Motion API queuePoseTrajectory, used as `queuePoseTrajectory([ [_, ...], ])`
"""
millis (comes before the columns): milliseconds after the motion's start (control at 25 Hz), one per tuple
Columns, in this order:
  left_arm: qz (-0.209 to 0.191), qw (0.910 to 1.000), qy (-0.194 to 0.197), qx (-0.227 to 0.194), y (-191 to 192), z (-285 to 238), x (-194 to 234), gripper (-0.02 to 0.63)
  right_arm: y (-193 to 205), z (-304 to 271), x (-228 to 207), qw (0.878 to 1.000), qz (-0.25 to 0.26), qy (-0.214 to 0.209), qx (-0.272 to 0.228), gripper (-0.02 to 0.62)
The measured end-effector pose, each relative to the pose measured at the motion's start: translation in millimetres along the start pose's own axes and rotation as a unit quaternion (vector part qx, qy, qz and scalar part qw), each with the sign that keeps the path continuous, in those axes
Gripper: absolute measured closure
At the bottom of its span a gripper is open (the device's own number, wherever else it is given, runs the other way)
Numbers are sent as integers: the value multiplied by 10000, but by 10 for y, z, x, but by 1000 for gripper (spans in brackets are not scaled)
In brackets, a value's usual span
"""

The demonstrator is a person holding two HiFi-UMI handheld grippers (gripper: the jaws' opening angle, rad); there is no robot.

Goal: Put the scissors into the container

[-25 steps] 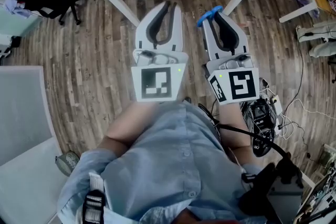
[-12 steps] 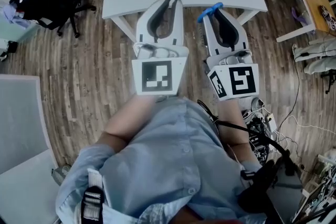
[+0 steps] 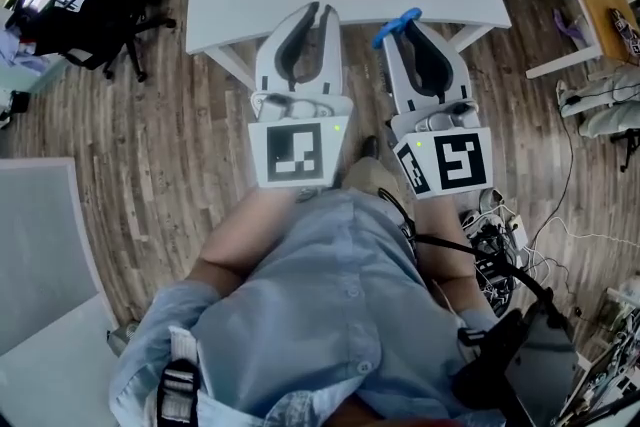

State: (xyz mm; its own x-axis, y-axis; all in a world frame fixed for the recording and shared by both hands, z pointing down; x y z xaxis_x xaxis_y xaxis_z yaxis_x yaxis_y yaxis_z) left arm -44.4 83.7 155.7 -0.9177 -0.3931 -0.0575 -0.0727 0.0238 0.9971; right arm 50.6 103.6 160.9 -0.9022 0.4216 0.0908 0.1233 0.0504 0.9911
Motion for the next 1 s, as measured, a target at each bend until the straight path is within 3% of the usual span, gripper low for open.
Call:
queuePoseTrajectory([
  [440,-234,9991,-156,315,76,-887,-4,561,125,-628,-666,9994,-290,-170,9,509],
  [680,-299,9986,-349,259,-90,-1461,-34,561,53,-1017,-1134,9988,-294,-378,-82,509],
  [1000,-387,9966,-730,57,-331,-1853,-10,561,-166,-1368,-1479,9965,-153,-758,-325,509],
])
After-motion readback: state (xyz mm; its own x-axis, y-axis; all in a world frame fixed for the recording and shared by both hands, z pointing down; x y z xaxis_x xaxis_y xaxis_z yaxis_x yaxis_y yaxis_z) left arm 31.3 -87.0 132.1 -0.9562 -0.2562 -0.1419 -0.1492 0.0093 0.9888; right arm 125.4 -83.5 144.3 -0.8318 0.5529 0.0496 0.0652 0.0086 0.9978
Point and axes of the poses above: the fingertips, and each gripper's own axes: z backward along the fingers, x to its left, y out of its underside, the point moved 2 cm from there along z, backward along the fingers, and after that the axes turned 14 degrees about x, right-handed, at the moved point
